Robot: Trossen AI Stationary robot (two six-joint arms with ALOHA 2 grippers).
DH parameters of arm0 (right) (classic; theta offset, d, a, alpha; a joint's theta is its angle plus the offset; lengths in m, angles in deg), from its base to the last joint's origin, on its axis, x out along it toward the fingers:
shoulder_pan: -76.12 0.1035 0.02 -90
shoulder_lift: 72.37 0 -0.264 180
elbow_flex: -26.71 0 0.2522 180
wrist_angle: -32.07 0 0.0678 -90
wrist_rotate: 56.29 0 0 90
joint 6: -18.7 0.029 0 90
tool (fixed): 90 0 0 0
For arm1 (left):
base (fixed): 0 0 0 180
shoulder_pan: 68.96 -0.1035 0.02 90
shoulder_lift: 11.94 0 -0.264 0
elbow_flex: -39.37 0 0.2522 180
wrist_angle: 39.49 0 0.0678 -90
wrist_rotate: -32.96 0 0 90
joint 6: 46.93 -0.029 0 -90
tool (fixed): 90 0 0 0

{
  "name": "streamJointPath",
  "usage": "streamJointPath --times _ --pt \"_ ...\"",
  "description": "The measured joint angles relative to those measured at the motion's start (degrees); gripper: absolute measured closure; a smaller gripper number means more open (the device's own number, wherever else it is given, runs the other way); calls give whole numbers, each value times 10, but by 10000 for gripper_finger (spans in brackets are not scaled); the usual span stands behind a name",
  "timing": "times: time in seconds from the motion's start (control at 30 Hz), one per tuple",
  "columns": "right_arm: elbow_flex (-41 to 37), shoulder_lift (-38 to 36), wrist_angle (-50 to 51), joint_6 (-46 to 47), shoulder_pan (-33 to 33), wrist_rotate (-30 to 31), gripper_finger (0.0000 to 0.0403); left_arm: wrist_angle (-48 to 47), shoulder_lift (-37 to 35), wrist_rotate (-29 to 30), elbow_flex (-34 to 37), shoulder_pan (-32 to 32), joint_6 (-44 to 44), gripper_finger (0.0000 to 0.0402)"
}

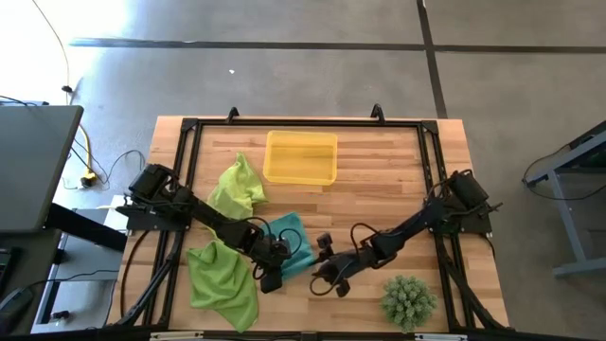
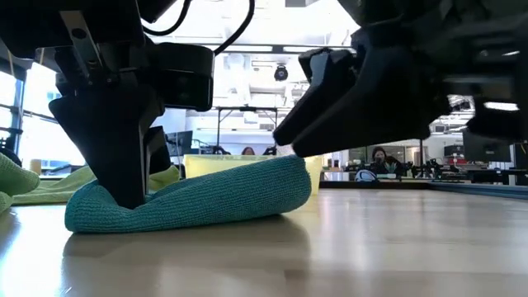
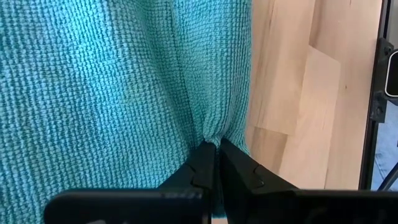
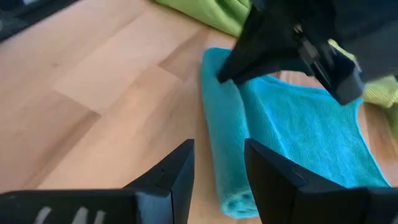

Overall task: Roll microfiber towels into tight, uniform cylinder then place into a basket
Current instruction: Roll the blue microfiber towel

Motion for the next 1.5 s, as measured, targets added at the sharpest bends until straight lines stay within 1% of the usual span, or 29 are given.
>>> streamJointPath --times 0.13,0.33,0.53,0.63,0.73,0.83,0.97,1.03,1.2,1.27,1.37,1.5 --pt "0 18 -13 -4 -2 0 270 1 0 0 0 0 0 396" --pt "0 44 -15 -6 -6 42 270 2 0 -1 0 0 1 396" --pt "0 62 -14 -4 -9 46 270 2 0 -5 0 -1 2 396" --pt "1 69 -15 17 -9 41 275 5 0 -5 1 -1 3 396" --pt "2 72 -14 44 -9 41 295 15 0 -6 1 -1 11 396" --pt "2 73 -4 78 -9 37 326 32 1 -7 1 -1 7 393" --pt "3 72 15 128 -9 31 379 30 -5 -5 1 0 1 370" --pt "4 72 24 158 -10 24 395 25 -12 -4 2 2 0 355" --pt "3 72 33 227 -13 -5 393 3 -33 1 3 5 -31 318" --pt "3 72 34 250 -20 -34 398 -7 -45 2 2 5 -41 307" --pt "2 72 31 305 -35 -91 399 -45 -60 18 3 5 -60 299" --pt "2 73 19 395 -62 -188 399 -71 -85 38 3 11 -97 299"
